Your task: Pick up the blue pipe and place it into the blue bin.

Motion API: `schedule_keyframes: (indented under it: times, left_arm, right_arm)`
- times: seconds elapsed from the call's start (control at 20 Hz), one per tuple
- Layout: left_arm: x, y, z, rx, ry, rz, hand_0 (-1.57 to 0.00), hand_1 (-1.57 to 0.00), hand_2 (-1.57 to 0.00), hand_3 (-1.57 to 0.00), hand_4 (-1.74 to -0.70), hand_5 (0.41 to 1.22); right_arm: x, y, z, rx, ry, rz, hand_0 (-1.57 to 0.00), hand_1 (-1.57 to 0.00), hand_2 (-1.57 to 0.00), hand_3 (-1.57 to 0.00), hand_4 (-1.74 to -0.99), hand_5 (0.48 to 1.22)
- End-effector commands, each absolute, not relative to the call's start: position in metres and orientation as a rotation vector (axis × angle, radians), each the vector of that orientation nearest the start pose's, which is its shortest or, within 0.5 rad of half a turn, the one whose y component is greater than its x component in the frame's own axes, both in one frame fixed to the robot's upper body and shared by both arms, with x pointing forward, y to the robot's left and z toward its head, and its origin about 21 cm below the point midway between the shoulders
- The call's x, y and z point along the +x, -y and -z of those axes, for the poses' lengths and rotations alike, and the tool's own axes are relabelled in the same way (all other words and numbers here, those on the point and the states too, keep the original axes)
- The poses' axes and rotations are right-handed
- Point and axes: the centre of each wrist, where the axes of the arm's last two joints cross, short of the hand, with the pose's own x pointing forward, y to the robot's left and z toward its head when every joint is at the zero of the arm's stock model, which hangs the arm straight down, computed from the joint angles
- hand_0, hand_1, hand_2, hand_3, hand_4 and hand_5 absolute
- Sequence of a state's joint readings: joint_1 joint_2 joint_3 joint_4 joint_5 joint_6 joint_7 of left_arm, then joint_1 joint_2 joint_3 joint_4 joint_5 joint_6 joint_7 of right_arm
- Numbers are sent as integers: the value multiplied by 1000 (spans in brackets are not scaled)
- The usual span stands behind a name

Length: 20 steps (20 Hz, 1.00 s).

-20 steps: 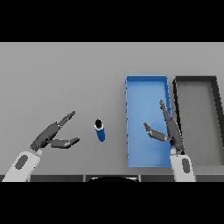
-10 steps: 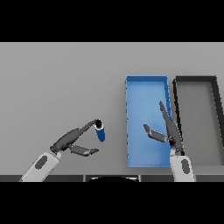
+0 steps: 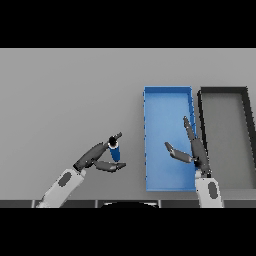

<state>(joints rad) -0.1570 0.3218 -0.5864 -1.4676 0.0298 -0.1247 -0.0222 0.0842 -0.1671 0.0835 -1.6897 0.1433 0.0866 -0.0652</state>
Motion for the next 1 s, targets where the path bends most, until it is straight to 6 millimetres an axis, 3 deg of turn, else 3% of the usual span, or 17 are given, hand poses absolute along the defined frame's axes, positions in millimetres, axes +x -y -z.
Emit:
schedule_keyframes:
  times: [0.0, 0.2, 0.35, 0.4, 0.45, 0.55, 0.65, 0.7, 0.95]
  left_arm:
    - [244, -168, 17, -283, 1437, 836, 1, 1, 1, 1, -1104, 497]
    - [255, -156, 20, -359, 1469, 788, 1, 1, -87, -44, -1137, 567]
    - [254, -143, 25, -443, 1452, 715, -39, -248, -417, -345, -1268, 675]
    - [253, -142, 26, -472, 1448, 693, -179, -411, -578, -590, -1301, 784]
    - [253, -139, 27, -483, 1457, 675, -418, -642, -777, -777, -1383, 872]
    - [250, -132, 24, -479, 1471, 682, -833, -976, -1063, -1015, -1505, 997]
    - [247, -128, 26, -498, 1482, 673, -1099, -1190, -1246, -1196, -1588, 1078]
    - [245, -130, 26, -496, 1484, 681, -1193, -1266, -1311, -1258, -1617, 1106]
    - [240, -123, 23, -474, 1544, 716, -1447, -1471, -1486, -1468, -1512, 1183]
  right_arm:
    - [224, 254, -14, -113, 1648, -365, 1, 1, 1, 1, -1200, 547]
    - [224, 256, -16, -131, 1642, -375, 1, 1, 1, 1, -1188, 550]
    - [227, 255, -17, -121, 1646, -368, 1, 1, 1, 1, -1196, 560]
    - [224, 254, -17, -117, 1642, -378, 1, 1, 1, 1, -1192, 560]
    - [223, 253, -17, -121, 1642, -379, 1, 1, 1, 1, -1191, 561]
    - [224, 252, -15, -130, 1641, -381, 1, 1, 1, 1, -1184, 562]
    - [223, 253, -15, -132, 1645, -379, 1, 1, 1, 1, -1179, 561]
    - [225, 255, -15, -133, 1642, -379, 1, 1, 1, 1, -1178, 561]
    - [229, 253, -18, -140, 1637, -386, 1, 1, 1, 1, -1171, 558]
